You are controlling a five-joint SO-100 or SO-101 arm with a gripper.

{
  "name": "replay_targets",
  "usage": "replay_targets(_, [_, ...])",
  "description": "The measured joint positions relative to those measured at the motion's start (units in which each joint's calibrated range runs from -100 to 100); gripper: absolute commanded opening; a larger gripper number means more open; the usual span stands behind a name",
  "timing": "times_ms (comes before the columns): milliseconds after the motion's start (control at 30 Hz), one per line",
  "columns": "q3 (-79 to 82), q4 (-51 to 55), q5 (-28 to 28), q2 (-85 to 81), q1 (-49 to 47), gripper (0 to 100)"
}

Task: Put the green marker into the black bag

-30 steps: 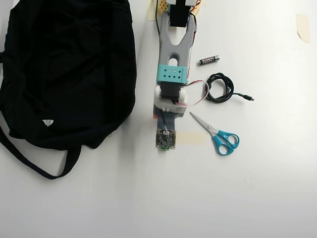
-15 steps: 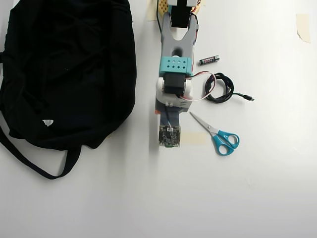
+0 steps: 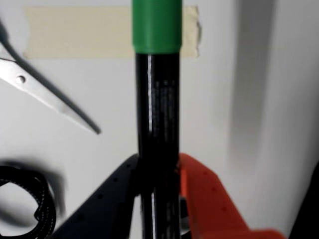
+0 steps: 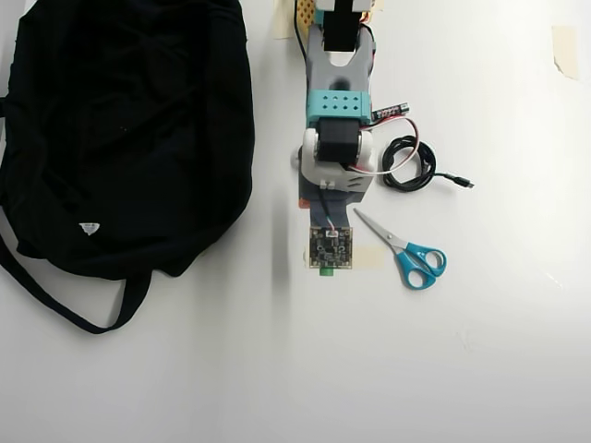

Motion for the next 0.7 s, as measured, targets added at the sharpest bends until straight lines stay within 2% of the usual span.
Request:
replay_targets(233, [4.5, 0.3, 0.0, -5.5, -0.5, 2])
replay_targets(700, [35.8, 0.3, -1.2, -32.0, -0.5, 2])
